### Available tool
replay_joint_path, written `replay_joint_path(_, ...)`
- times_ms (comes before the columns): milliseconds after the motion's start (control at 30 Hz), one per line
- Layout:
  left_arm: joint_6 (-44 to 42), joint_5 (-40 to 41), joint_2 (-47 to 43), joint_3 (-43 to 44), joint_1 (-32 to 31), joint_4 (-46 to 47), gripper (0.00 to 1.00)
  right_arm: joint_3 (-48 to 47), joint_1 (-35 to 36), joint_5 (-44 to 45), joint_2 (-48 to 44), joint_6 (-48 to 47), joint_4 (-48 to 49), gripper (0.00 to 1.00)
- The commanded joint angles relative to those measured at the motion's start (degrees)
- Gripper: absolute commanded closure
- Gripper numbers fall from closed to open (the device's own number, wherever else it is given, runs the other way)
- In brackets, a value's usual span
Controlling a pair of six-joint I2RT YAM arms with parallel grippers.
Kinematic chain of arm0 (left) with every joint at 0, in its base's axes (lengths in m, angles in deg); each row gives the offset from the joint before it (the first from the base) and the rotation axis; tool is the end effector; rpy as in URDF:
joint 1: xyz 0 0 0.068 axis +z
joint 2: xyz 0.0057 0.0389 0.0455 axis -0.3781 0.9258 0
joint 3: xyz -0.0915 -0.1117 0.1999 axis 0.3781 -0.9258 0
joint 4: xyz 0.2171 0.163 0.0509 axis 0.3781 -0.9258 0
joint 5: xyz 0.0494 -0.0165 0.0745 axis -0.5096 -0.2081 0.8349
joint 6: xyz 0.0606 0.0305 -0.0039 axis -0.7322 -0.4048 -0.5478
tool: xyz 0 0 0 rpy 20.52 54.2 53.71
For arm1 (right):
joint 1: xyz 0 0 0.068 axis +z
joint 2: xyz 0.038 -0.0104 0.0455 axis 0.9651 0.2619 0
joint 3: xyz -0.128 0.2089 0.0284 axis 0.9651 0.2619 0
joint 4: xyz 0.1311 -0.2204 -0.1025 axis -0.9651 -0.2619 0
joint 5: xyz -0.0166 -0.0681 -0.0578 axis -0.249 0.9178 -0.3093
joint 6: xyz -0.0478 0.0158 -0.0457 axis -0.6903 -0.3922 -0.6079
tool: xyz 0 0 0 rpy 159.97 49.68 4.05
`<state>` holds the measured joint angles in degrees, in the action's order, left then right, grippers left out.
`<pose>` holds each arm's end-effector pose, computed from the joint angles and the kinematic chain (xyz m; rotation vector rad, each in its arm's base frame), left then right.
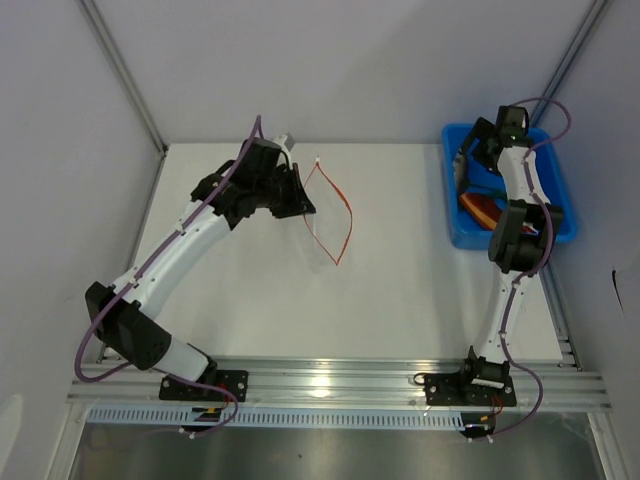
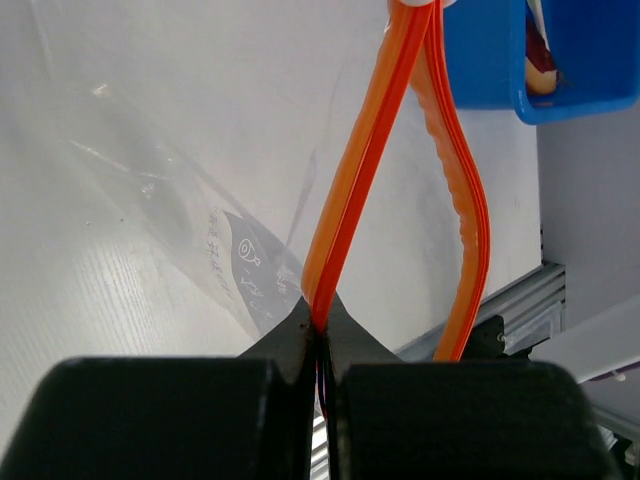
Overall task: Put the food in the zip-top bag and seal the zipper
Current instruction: Pick up the fake fish from the bin.
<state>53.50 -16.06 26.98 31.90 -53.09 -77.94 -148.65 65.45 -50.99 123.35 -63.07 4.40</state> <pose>0.2980 -0.1898 0.3410 0.0037 2.3832 -0.7958 0.5282 -0.0864 0.2207 0.5837 2.2363 0.1113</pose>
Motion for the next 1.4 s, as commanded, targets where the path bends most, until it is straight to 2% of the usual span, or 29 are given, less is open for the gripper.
replay_joint_path(0,-2.13,1.91,-0.12,4.08,-0.50,-0.52,0.99,-12.88,0.05,-0.48,6.84,-3.33,-0.59,0.05)
replay_joint_path(167,-1.96,1.74,0.50,4.25,-0.59,0.27,0.99,-17.76,0.84,-1.64,13.11,-4.03,1.42,0.05)
replay_joint_path(400,-1.95,0.33,0.94,4.08,-0.68,2.03,0.99,-17.59,1.80,-1.38,16.19,-5.00,3.09,0.11)
replay_joint_path(633,-2.22,-0.02,1.64,3.90,-0.59,2.38,1.00,-17.41,3.48,-1.29,18.39,-6.15,2.66,0.13)
replay_joint_path(833,-2.83,-0.02,1.47,3.20,-0.59,2.12,1.00,-14.60,3.48,-0.50,18.65,-5.53,3.97,0.20)
replay_joint_path(933,-3.10,-0.37,1.56,3.29,-0.59,2.03,0.99,-13.90,2.78,-1.55,18.56,-4.39,4.94,0.27)
replay_joint_path(967,-3.18,-0.46,1.56,3.29,-0.59,2.03,1.00,-13.81,2.51,-1.90,18.48,-3.95,5.11,0.35)
replay_joint_path(1033,-3.36,-0.46,1.47,3.29,-0.68,1.94,0.99,-13.02,1.90,-3.82,18.13,-2.46,6.34,0.42)
replay_joint_path(1133,-3.62,-0.72,1.56,3.29,-0.59,1.85,1.00,-13.02,0.58,-5.50,18.12,-1.23,6.87,0.63)
replay_joint_path(1233,-3.62,-1.25,1.65,3.29,-0.68,1.85,0.99,-12.75,0.05,-5.42,17.25,-1.31,7.13,0.75)
replay_joint_path(1267,-3.62,-1.34,1.73,3.29,-0.59,1.85,0.99,-12.23,-0.12,-5.25,16.81,-1.57,7.40,0.83)
replay_joint_path(1367,-3.62,-1.52,1.73,3.37,-0.59,1.76,0.99,-10.83,-0.48,-4.37,13.84,-1.84,8.36,0.94)
